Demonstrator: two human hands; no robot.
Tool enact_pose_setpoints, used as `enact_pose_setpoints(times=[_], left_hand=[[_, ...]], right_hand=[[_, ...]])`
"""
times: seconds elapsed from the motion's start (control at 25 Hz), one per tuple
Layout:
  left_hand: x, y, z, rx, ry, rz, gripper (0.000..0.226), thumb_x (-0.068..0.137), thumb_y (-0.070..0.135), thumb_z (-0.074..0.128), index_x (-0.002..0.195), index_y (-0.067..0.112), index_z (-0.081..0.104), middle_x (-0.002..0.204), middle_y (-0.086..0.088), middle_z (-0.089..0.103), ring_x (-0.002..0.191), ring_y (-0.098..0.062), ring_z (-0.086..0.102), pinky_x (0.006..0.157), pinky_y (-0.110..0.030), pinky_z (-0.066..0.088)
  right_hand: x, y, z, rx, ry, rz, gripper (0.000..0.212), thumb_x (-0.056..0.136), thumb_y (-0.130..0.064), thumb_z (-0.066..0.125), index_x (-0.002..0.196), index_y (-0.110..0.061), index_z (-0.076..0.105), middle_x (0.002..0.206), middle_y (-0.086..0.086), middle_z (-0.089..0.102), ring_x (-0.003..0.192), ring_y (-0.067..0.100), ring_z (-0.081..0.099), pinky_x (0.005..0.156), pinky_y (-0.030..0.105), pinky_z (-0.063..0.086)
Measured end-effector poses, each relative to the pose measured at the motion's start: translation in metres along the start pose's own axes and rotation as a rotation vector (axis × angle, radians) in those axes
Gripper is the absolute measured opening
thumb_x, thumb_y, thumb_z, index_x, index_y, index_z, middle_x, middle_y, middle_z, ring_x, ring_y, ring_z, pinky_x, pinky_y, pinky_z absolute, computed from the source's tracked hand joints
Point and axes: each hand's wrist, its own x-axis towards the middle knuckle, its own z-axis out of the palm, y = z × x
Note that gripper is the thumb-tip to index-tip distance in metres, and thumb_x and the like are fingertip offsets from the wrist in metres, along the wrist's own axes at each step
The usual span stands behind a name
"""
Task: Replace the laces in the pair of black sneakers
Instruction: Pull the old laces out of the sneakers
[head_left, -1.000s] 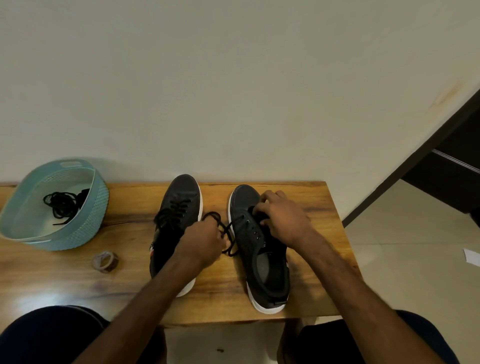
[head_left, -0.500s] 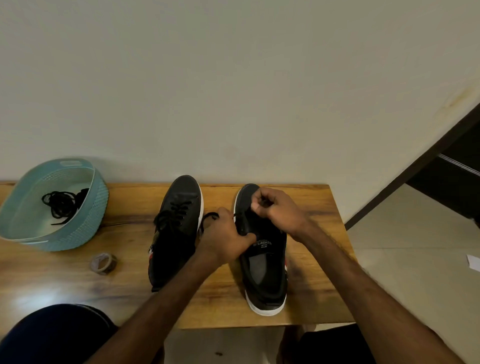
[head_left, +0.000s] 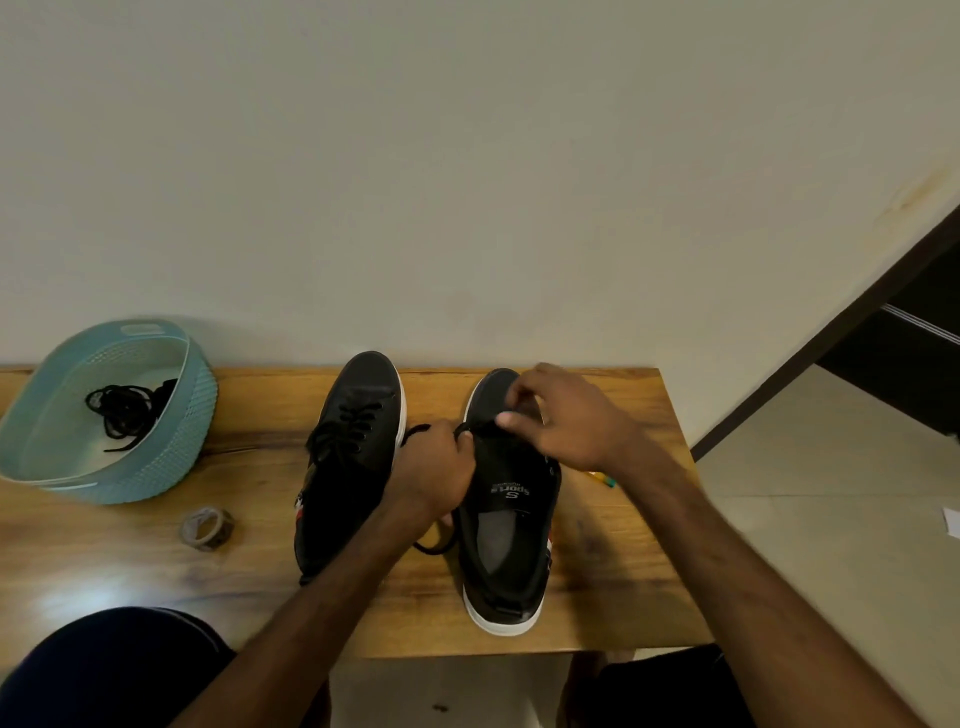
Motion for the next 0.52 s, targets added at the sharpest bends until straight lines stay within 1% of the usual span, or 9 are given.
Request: enact_pose_setpoints(times=[0.04,0.12,0.16,0.24,0.32,0.4,0.48,0.52], left_hand=[[0.001,0.0,-0.001,0.009,-0.01,0.006,0.027,0.105,0.031,0.037,0.101,0.011,0.056,0.083,-0.004,0.06,0.069,-0.017,0.061,0.056,-0.028,0.049],[0.003,-0.001,-0.005,0.043,-0.012,0.012,0.027,0.104,0.031,0.038,0.098,0.013,0.056,0.084,-0.006,0.061,0.072,-0.022,0.064,0.066,-0.039,0.057],[0.004,0.0,-0.006,0.062,-0.01,0.014,0.026,0.104,0.032,0.039,0.095,0.015,0.057,0.083,-0.006,0.062,0.072,-0.022,0.064,0.069,-0.041,0.058],[0.005,0.001,-0.005,0.095,0.001,0.014,0.026,0.103,0.033,0.041,0.09,0.017,0.058,0.079,-0.004,0.062,0.07,-0.021,0.063,0.068,-0.039,0.058],[0.004,0.001,-0.005,0.121,0.029,0.015,0.028,0.103,0.032,0.041,0.092,0.016,0.06,0.076,-0.002,0.061,0.068,-0.021,0.062,0.066,-0.036,0.056],[0.005,0.001,-0.005,0.15,0.034,0.014,0.03,0.104,0.032,0.039,0.093,0.016,0.062,0.075,-0.001,0.06,0.07,-0.02,0.062,0.067,-0.035,0.054],[0.005,-0.001,-0.006,0.211,0.022,0.0,0.031,0.104,0.034,0.037,0.092,0.018,0.062,0.077,-0.001,0.061,0.072,-0.019,0.062,0.069,-0.034,0.053],[0.007,-0.002,-0.007,0.232,0.021,-0.01,0.031,0.103,0.034,0.037,0.09,0.018,0.061,0.077,-0.001,0.061,0.072,-0.018,0.062,0.069,-0.033,0.053]], right_hand=[[0.003,-0.008,0.008,-0.114,-0.043,-0.028,0.028,0.09,-0.049,0.061,0.108,-0.027,0.063,0.109,-0.005,0.059,0.107,0.016,0.053,0.09,0.04,0.044],[0.007,-0.021,0.023,-0.304,-0.127,-0.043,0.034,0.096,-0.05,0.053,0.118,-0.024,0.062,0.114,-0.002,0.058,0.116,0.019,0.047,0.093,0.043,0.036],[0.01,-0.025,0.026,-0.339,-0.103,-0.051,0.032,0.099,-0.047,0.049,0.117,-0.024,0.063,0.113,-0.003,0.059,0.116,0.02,0.046,0.092,0.043,0.033],[0.012,-0.021,0.023,-0.291,-0.039,-0.055,0.025,0.101,-0.041,0.048,0.104,-0.028,0.069,0.105,-0.007,0.059,0.112,0.018,0.048,0.089,0.042,0.029],[0.009,-0.012,0.011,-0.083,-0.009,-0.027,0.022,0.099,-0.034,0.054,0.088,-0.029,0.072,0.098,-0.011,0.06,0.105,0.014,0.052,0.091,0.041,0.035],[0.003,0.002,-0.008,0.256,0.087,0.012,0.023,0.097,-0.023,0.061,0.078,-0.028,0.073,0.094,-0.008,0.063,0.094,0.009,0.057,0.09,0.038,0.043],[-0.008,0.014,-0.034,0.606,0.287,0.085,0.025,0.097,-0.015,0.061,0.076,-0.026,0.071,0.092,-0.003,0.067,0.088,0.01,0.058,0.084,0.031,0.044],[-0.014,0.024,-0.045,0.728,0.405,0.146,0.026,0.098,-0.014,0.059,0.076,-0.025,0.069,0.093,-0.001,0.068,0.088,0.011,0.059,0.083,0.031,0.043]])
